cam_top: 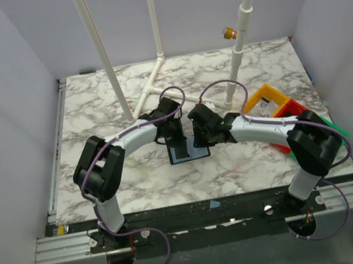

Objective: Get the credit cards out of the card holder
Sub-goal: Remove the credit card from the card holder.

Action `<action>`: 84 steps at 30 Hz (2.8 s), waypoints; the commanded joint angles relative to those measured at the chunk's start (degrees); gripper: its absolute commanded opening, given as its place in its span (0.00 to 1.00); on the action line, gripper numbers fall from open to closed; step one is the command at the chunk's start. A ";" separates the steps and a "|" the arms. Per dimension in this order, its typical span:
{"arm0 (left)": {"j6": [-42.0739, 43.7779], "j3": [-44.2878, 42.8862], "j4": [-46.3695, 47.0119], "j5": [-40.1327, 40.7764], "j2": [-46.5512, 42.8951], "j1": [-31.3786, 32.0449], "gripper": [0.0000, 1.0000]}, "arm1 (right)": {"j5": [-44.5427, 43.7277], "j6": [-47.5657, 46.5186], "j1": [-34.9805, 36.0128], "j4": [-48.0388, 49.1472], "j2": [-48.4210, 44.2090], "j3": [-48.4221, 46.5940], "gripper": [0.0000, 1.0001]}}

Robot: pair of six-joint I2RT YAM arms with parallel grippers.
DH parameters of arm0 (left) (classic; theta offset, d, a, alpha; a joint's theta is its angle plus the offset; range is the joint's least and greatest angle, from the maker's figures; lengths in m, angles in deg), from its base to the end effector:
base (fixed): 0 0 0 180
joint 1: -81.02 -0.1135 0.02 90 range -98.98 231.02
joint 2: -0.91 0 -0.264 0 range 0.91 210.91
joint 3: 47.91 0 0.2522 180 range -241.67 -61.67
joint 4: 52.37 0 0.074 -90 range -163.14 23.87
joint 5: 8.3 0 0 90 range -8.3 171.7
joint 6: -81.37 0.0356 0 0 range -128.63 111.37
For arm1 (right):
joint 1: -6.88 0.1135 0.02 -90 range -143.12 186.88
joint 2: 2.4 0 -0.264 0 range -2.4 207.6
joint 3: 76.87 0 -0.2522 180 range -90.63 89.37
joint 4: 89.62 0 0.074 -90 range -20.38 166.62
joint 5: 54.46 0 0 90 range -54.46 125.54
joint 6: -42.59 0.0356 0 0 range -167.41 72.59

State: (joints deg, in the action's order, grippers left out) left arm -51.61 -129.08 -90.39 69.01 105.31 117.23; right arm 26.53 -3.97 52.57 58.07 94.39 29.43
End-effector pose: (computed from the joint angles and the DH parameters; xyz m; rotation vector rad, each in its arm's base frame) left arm 0.2937 -0.2247 0.1744 -0.0860 2.8101 -0.6998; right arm 0.2451 0.2431 0.1869 0.0126 2.5739 0.4179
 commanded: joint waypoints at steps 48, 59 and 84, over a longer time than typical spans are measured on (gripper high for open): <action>2.15 6.96 -0.48 2.86 -8.85 -4.22 0.00 | 11.46 -0.37 -3.33 4.81 -3.77 -1.15 0.49; 2.74 6.49 0.40 3.02 -5.29 -4.65 0.00 | 17.82 0.76 -5.29 8.68 2.81 -1.49 0.48; 2.21 3.45 0.67 1.00 -1.38 -3.15 0.00 | 25.65 3.46 -9.95 16.76 5.41 3.90 0.47</action>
State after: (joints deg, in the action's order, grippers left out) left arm -49.23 -124.21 -89.95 70.67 102.52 113.23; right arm 47.53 -2.20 43.83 70.57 98.85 31.72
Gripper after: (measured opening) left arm 0.008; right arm 0.474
